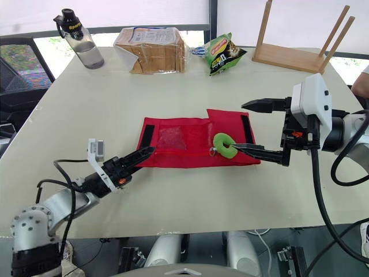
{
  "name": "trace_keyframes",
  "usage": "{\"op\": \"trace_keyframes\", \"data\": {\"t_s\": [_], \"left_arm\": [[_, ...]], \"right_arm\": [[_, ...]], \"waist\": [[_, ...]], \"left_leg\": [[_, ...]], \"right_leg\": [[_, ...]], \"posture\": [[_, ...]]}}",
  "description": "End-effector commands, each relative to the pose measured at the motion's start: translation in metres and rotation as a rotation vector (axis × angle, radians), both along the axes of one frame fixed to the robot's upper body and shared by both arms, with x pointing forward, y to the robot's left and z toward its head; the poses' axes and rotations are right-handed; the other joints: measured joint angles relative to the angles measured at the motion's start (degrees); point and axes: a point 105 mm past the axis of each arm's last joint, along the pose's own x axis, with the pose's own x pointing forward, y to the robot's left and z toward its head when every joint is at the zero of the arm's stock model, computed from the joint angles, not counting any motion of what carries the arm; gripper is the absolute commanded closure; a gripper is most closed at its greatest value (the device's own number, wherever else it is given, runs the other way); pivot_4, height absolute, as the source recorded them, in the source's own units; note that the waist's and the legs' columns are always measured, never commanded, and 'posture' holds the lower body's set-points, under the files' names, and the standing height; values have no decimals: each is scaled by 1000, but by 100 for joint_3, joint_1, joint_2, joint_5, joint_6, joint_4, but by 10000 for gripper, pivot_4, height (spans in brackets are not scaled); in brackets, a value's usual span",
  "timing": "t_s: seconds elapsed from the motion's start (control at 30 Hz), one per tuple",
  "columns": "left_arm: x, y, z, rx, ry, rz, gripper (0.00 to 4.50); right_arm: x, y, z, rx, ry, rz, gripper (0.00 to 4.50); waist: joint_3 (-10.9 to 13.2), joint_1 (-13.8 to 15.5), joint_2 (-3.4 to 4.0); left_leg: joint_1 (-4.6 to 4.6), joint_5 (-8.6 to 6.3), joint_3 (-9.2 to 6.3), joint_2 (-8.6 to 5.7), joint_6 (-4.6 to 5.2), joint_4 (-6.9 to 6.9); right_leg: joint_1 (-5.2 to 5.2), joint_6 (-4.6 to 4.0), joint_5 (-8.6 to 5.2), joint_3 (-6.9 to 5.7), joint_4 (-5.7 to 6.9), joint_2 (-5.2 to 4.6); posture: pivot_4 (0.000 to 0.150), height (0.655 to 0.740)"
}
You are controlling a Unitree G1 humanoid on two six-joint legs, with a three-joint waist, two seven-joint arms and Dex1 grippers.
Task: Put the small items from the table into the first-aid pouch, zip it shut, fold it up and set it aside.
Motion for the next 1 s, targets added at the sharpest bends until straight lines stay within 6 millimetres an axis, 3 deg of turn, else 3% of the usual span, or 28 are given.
{"op": "trace_keyframes", "data": {"t_s": [0.03, 0.1, 0.13, 0.17, 0.3, 0.47, 0.67, 0.77, 1.0], "left_arm": [[1, -7, 9, 19, -61, 16, 4152], [5, -9, 9, 9, -70, 41, 4152], [7, -10, 9, -1, -75, 47, 9328], [8, -12, 10, -11, -80, 49, 10844], [7, -11, 14, -51, -98, 32, 25296], [4, 16, 15, 5, -114, 4, 44293], [-2, 63, 27, 129, -160, -95, 44703], [4, 82, 33, 175, -192, -126, 45000], [12, 90, 45, 234, -325, -229, 45000]], "right_arm": [[-1, 0, 5, 3, -42, 0, 84], [1, -1, 5, 2, -46, -6, 84], [1, -1, 5, 1, -48, -9, 0], [2, -2, 4, 1, -50, -13, 0], [4, -2, 2, 5, -45, -16, 0], [8, 3, -1, 22, -41, -5, 0], [23, 27, -14, 60, -17, 60, 0], [47, 45, -29, 72, 11, 41, 6722], [90, 84, -90, -44, 89, 10, 40689]], "waist": [[0, 4, 0], [0, 3, 0], [0, 2, 0], [0, 2, 0], [0, 0, 0], [-1, -39, -1], [1, -85, 0], [2, -131, 2], [2, -160, 1]], "left_leg": [[1, 0, -2, 1, 0, 0], [1, 0, -5, 1, 0, 0], [2, 1, 0, 0, 0, 2], [2, 1, 2, 0, 1, 4], [0, 1, 3, -1, 1, 4], [3, 1, 0, 2, 1, 1], [2, 0, 7, 7, 0, -3], [0, 0, 11, 7, 0, -7], [-12, 0, 17, 7, 0, -18]], "right_leg": [[0, 0, 0, -1, 1, 3], [0, -2, -2, -3, 1, 5], [0, -19, -12, 0, 1, 4], [0, -19, -12, 2, 0, 4], [0, -11, -7, 3, 0, 4], [0, 0, -1, 2, 1, 9], [-13, -20, -14, 3, 3, 12], [-18, -20, -15, 4, 1, 10], [-31, -3, -2, 4, 0, 7]], "posture": [[1500, 7400], [1500, 7400], [1500, 7400], [1500, 7400], [1500, 7400], [1500, 7400], [1500, 7400], [1500, 7400], [1500, 7400]]}}
